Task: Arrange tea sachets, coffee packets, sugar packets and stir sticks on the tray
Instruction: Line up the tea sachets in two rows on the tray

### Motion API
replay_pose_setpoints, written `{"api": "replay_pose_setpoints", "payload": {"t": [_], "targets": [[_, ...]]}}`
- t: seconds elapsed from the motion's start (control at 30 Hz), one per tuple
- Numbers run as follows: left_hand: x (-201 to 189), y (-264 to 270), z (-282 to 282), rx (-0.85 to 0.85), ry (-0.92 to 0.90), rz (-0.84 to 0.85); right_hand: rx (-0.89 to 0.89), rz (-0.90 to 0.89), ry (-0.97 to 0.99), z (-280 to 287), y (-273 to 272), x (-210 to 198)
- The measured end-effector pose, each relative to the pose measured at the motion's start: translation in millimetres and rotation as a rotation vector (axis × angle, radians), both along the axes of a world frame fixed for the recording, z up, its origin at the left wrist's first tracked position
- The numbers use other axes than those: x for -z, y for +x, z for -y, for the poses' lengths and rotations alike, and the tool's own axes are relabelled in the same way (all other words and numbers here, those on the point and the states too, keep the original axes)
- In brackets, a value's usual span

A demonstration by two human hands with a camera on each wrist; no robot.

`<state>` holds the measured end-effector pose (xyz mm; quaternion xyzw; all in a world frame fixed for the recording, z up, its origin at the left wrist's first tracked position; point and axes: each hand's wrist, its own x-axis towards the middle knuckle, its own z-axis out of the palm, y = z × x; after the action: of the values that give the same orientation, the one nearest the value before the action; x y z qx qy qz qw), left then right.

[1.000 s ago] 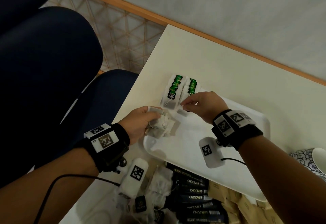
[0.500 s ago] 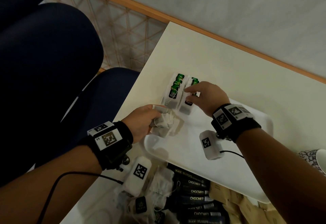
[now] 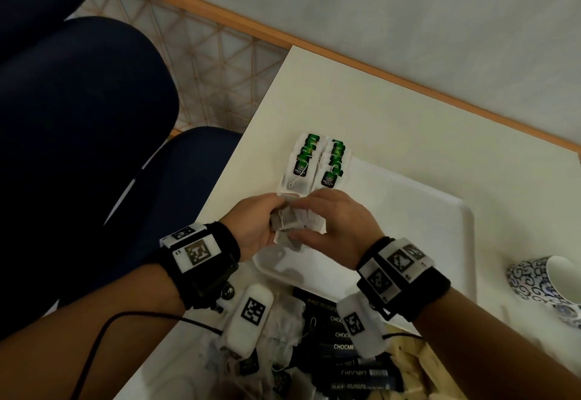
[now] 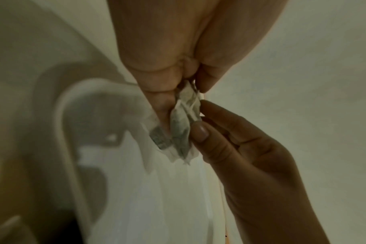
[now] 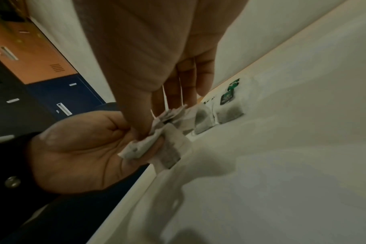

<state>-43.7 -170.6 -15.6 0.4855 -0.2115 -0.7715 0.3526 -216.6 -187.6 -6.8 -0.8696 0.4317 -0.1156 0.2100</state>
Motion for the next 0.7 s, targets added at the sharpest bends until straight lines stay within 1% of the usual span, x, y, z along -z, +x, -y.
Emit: {"api": "replay_pose_setpoints", "payload": {"t": [0.1,0.23,0.3,0.37,0.43,0.47,0.53,0.6,0.63,0.7], "targets": [[1.0,1.2,-1.1,-0.008,0.018,0.01,0.031,0.022,0.046,0.9,4.3,-4.4],[2.1,4.3,-0.9,0.021,-0.012,0.025,0.064,0.075,0.091,1.9,7.8,-7.7],[4.7,5.5,-1.2,0.036,-0.025,0.045,0.082,0.073,0.1,1.3,7.7,-7.6],[7.8,5.7,-1.2,-0.004,-0.006,0.048,0.097,0.047,0.106,-0.6,6.7,-6.6],[11.6,6.1,-1.4,-0.062,0.031,0.039,0.111,0.081,0.093,-2.3,4.2,-6.8],[12.2,5.7,-1.3,-0.082,0.048,0.035,0.094,0.124,0.07,-3.5,2.6,-7.9],[12.8,5.6,-0.6,-0.099,0.062,0.043,-0.019,0.203,0.025,-6.6,-1.4,-7.8],[11.8,4.2,0.6,-0.088,0.057,0.061,-0.14,0.197,-0.003,-9.8,-3.7,-4.2],[11.6,3.5,1.5,-0.083,0.056,0.064,-0.172,0.173,-0.03,-10.8,-3.5,-1.9],[9.7,1.3,2.2,-0.068,0.059,0.049,-0.169,0.155,-0.077,-10.5,-4.2,1.9]]}}
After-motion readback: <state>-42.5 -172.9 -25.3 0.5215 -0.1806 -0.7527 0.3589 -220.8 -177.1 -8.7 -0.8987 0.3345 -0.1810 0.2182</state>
